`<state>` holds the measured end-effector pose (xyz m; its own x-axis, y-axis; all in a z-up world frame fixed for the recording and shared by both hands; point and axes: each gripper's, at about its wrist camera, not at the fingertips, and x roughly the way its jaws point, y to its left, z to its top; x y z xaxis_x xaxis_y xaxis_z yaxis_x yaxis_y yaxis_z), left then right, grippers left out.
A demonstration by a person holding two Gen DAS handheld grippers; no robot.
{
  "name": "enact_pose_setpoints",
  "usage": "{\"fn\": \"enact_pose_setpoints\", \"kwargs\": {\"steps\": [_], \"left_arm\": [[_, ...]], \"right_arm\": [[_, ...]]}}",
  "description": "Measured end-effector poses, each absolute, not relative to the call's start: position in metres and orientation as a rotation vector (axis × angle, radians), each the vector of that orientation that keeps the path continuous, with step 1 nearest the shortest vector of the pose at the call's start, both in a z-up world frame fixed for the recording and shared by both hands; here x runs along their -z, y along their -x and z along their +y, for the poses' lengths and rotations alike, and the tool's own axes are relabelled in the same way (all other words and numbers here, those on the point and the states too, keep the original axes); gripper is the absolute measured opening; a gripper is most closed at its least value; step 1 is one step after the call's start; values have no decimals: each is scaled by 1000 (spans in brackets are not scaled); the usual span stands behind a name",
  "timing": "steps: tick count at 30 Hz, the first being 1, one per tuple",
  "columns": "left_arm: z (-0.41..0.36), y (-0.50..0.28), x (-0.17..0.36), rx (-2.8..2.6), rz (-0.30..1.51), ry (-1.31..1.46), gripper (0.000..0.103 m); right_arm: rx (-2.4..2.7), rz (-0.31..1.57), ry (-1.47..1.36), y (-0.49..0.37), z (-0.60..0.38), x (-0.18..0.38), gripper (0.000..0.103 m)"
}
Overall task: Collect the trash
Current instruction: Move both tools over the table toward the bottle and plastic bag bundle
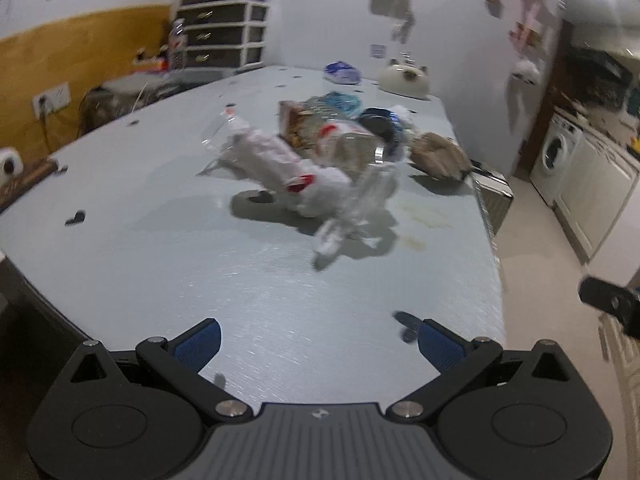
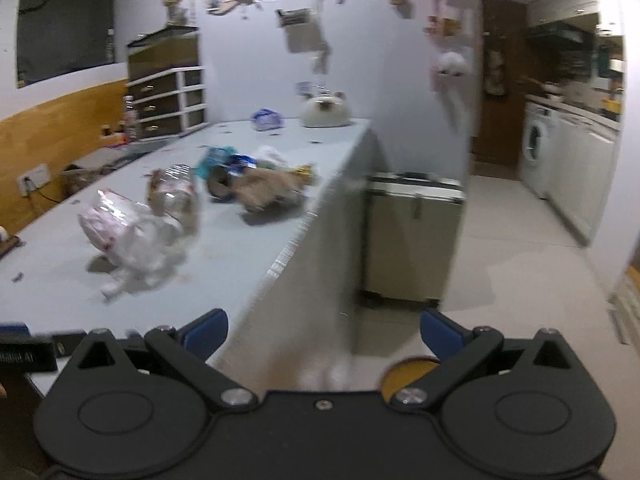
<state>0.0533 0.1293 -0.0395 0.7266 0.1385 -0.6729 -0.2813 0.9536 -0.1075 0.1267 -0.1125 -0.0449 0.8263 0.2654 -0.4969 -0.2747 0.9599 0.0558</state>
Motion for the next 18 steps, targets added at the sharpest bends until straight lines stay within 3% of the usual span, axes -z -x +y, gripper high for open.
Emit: {"fn": "enact_pose_setpoints", "kwargs": {"steps": [9,18], "left_arm": [[164,-71,51,-291,788,288,103],[174,-103,45,-286,785,269,103]], "right_arm": [[-418,485,-65,-206,-51,23,103],[-530,577,-97,-285,25,26,103]]}}
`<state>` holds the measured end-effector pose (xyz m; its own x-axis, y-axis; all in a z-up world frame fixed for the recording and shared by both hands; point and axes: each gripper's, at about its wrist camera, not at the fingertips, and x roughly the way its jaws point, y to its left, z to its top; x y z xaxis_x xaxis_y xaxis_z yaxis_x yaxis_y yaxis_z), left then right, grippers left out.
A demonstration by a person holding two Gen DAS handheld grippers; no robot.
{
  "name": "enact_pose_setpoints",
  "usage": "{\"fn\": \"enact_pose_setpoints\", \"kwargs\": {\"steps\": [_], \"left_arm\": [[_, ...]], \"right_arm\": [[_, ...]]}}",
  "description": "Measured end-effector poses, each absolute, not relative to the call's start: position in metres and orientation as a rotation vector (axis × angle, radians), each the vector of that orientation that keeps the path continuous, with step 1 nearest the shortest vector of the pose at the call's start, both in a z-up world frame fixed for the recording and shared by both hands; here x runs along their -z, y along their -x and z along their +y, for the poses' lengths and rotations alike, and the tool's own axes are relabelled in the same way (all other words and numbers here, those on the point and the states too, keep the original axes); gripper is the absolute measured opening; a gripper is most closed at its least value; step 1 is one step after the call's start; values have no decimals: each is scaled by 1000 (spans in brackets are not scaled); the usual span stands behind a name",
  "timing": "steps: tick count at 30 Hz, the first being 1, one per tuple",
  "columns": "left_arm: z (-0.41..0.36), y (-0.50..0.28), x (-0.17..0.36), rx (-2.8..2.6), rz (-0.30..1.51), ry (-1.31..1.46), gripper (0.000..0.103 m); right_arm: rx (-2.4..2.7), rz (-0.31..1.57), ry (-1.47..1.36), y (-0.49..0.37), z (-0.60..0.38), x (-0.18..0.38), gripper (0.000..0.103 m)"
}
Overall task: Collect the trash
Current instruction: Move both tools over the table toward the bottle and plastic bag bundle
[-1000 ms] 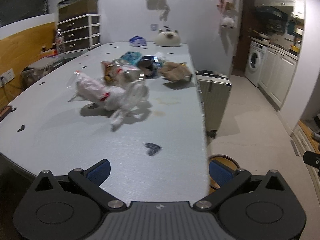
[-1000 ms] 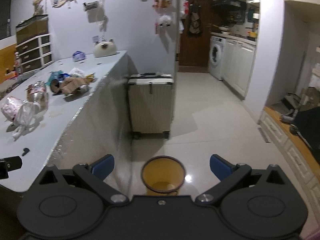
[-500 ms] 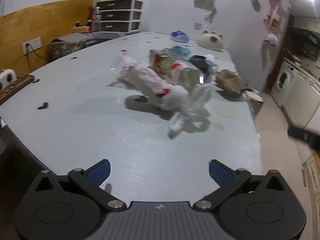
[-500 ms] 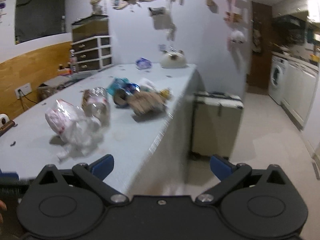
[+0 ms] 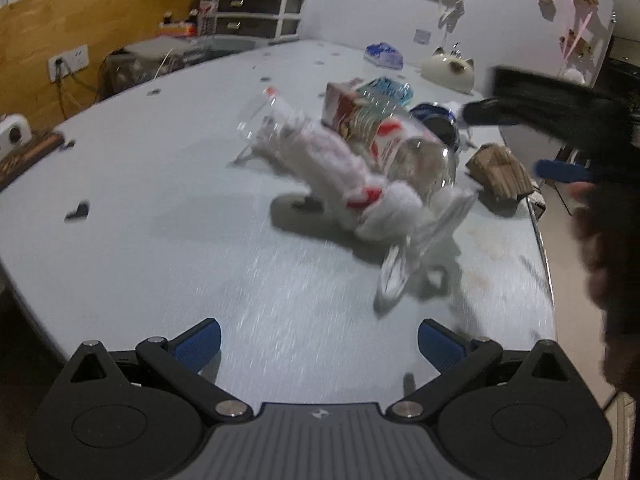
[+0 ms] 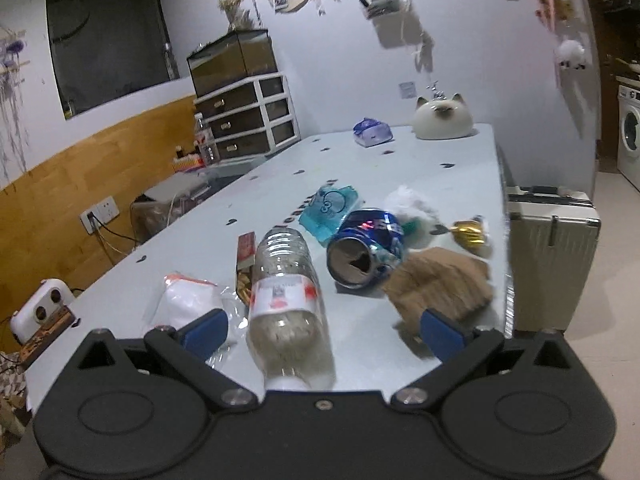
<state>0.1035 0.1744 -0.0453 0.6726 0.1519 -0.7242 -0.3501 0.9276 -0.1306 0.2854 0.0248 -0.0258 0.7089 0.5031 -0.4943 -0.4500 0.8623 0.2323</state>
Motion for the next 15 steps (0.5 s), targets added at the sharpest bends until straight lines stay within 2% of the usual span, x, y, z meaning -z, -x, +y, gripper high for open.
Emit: {"fn": "enact_pose_setpoints", "kwargs": {"steps": [2,3,4,6,7,8,10,15], "left_arm": [[175,-112,43,-279,763,267,103],[175,-116,43,-275,750,275,103],[176,-120,42,-274,739,286,103],[177,-128,41,-282,727,308,103],[178,-132,41,-282,730,317,103],[179,-136,41,-279,734,325,103],[182,-142,40,-278,735,346,103],[199,-150,37,-304,699,471,103]], "right_arm": [[-545,608,-83,-297,39,31,102],[-555,629,-76,-302,46,35,99],[-565,647,-71,-304,48,39,92],[-594,680,-36,-311,61,47,88],[-602,687,-19,-312,65,51,83],[-609,694,-1,-313,68,54,73],[-647,703,15,-315,68,58,63],[-701,677,38,-304,49,60,62]]}}
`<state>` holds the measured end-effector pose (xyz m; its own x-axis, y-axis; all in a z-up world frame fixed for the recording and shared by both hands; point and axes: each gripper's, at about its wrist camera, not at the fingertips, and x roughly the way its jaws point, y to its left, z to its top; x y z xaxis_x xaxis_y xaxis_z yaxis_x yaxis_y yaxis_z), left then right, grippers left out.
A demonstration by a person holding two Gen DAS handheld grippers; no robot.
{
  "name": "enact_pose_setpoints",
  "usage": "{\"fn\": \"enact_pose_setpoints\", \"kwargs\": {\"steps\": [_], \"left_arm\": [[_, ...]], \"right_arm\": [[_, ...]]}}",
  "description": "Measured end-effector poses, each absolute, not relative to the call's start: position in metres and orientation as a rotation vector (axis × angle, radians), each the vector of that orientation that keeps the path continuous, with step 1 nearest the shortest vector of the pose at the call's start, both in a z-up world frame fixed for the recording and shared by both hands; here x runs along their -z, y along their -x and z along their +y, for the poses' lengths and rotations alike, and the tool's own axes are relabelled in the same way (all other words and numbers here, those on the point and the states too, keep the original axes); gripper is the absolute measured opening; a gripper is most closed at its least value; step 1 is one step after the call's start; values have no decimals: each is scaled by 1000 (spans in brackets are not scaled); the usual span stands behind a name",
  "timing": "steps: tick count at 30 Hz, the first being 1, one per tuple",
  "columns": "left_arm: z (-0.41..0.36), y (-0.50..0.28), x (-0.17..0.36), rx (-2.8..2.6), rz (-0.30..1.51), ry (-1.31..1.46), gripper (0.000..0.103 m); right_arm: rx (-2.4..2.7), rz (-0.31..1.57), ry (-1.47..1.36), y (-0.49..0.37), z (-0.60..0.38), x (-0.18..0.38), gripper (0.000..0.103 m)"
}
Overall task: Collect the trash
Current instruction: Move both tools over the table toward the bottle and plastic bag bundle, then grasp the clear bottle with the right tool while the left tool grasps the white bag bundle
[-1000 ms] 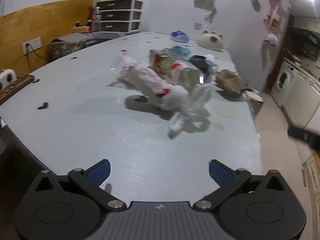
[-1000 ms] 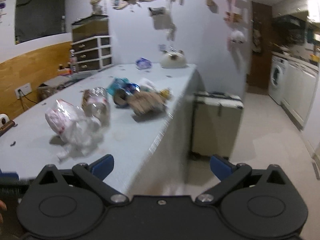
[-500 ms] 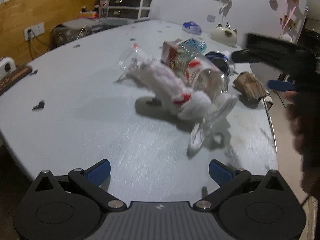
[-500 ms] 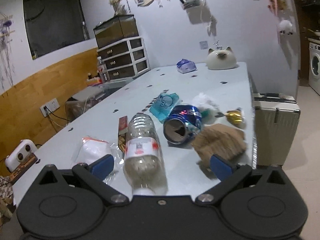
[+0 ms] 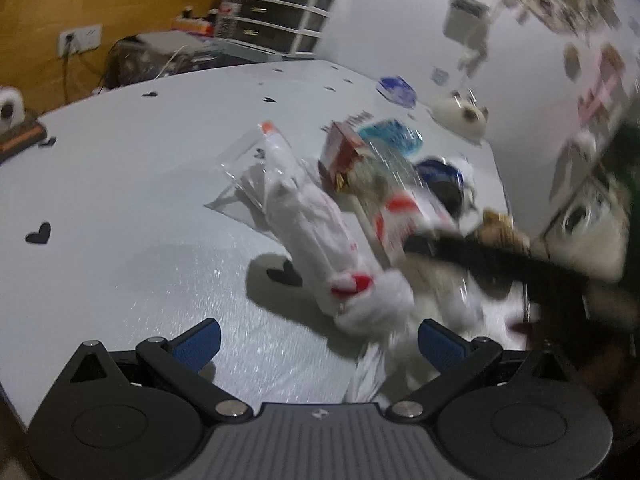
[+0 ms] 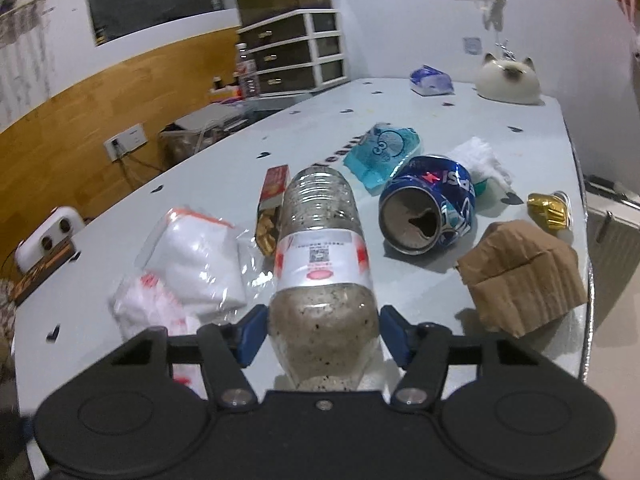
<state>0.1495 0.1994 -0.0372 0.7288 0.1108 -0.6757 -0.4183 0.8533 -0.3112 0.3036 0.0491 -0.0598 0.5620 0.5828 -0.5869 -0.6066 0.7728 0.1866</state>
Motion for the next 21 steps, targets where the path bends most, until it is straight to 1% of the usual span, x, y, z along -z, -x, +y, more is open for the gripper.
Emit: {"fn": "enact_pose_setpoints", "kwargs": {"steps": [6,10,15,21], "left_arm": [[209,-164,38,-317,696,579,103],[216,-177,45,-338,761,654,103],[222,-174,47,-371,718,729,103],[224,-174,44,-322,669,682,102]], "right_arm": [[-706,666,35,-276,23,61,62],[-738,664,42,-250,11,62,62],[-787,682,33,-225,2,61,62],[-817,708,-13,-207,-12,61,62]]}}
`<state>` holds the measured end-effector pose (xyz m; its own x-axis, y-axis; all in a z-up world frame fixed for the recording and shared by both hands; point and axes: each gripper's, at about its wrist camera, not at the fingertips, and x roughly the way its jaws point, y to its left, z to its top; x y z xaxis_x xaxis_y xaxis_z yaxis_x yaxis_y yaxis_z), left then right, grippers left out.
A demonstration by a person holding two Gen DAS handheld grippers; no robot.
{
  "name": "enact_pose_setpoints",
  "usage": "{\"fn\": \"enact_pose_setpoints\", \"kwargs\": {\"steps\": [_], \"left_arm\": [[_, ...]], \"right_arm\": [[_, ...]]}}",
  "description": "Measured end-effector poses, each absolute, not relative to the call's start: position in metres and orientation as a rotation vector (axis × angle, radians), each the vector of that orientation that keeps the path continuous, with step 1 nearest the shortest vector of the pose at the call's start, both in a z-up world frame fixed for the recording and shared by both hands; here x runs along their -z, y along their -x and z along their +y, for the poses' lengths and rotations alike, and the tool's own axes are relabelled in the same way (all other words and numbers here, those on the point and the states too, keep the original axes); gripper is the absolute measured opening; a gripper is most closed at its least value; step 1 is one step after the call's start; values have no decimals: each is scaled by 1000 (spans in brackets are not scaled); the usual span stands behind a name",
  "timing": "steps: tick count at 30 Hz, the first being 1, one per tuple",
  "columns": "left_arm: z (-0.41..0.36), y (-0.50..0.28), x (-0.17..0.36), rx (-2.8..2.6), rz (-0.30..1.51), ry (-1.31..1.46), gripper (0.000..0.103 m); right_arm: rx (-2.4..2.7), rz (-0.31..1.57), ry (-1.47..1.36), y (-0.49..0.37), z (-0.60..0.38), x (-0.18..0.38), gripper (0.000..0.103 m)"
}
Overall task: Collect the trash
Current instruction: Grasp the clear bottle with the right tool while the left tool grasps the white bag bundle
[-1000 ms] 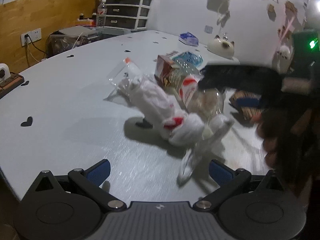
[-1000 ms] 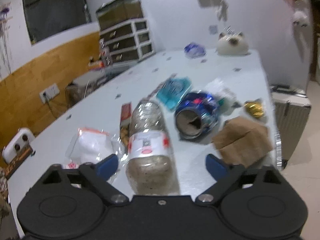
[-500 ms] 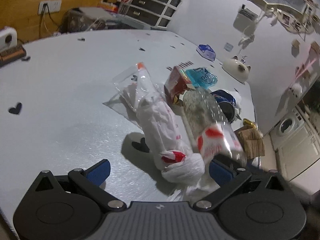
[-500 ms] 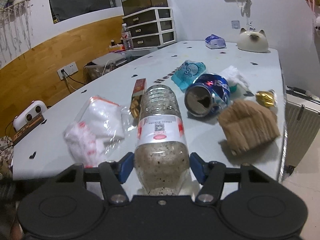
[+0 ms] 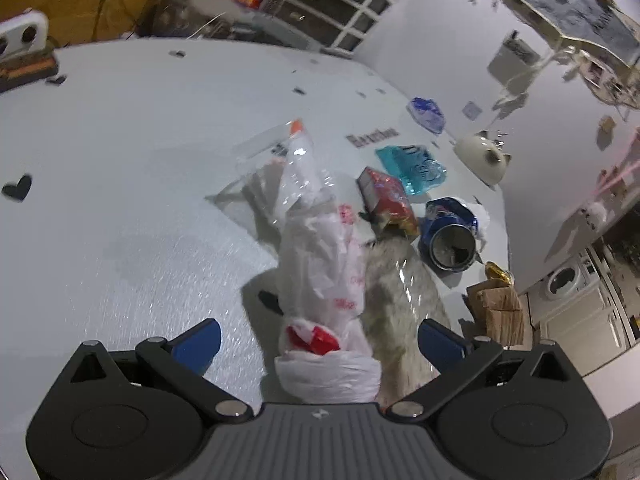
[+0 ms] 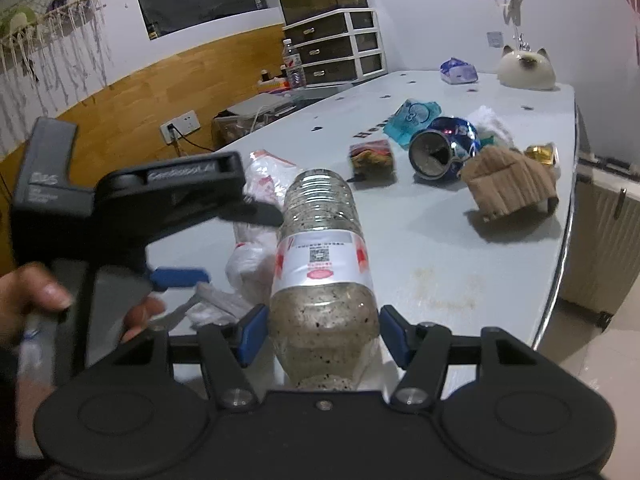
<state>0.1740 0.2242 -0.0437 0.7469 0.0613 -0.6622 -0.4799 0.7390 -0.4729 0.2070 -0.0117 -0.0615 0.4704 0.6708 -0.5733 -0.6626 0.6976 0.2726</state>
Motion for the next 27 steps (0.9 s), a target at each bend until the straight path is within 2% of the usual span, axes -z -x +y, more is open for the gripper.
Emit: {"fn": "enact_pose_setpoints", "kwargs": {"steps": [5,14,20,23,27], "left_arm": [[211,-183,44,-279,707,582,90],[172,-204,54,-308,765,273,80],[168,-209,54,-322,761,212,51],[169,-203,53,-308,760,204,50],[170,-189,54,-301,751,194,49]], "right_arm": [[-724,686,-9,-201,-26,63,62],[-653,669,-4,-196,-40,63,63],[-637,682,9,-204,-39,61,70],[-649,695,23,-208,-36,59,74],[-647,715,23,-213,-34,60,72]]}}
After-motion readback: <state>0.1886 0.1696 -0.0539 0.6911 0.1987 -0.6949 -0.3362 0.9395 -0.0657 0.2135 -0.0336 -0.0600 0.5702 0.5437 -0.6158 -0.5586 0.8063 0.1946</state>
